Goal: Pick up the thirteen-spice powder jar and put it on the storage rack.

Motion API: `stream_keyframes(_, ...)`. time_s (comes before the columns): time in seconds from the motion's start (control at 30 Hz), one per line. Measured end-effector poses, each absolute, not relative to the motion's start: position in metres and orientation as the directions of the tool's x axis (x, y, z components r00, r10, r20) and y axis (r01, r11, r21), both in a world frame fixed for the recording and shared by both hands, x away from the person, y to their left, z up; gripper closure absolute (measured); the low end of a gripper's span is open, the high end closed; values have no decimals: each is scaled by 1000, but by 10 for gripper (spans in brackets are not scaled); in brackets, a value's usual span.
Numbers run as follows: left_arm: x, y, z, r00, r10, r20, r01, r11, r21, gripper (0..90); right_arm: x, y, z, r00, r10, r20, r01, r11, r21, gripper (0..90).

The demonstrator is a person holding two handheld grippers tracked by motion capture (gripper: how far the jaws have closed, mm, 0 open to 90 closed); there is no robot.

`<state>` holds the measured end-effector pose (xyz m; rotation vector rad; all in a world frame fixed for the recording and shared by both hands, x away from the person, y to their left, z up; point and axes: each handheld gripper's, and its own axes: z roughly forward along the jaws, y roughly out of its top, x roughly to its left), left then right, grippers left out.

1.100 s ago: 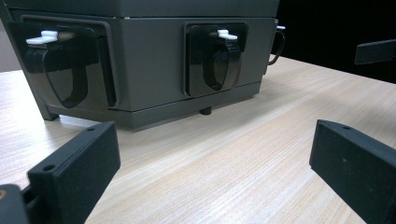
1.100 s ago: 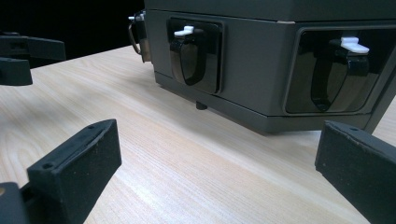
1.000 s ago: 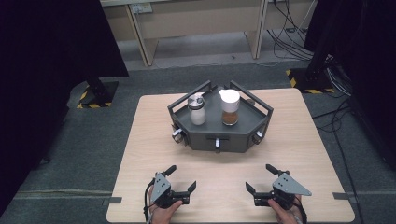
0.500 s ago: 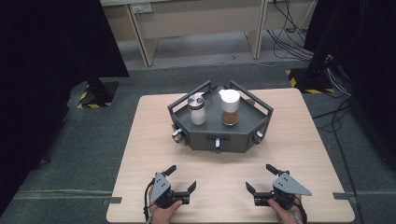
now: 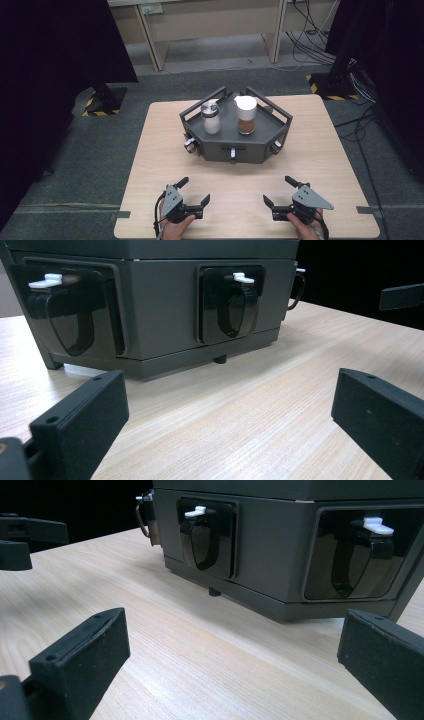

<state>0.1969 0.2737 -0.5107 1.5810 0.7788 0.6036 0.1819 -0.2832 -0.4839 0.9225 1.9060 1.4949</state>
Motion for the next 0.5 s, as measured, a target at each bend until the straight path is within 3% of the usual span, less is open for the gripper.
stream_keyframes(0.5,197,275,-510,639,768,-47,145,-61,988,11,182,-284,-484,-616,788,-3,183,147,972,6)
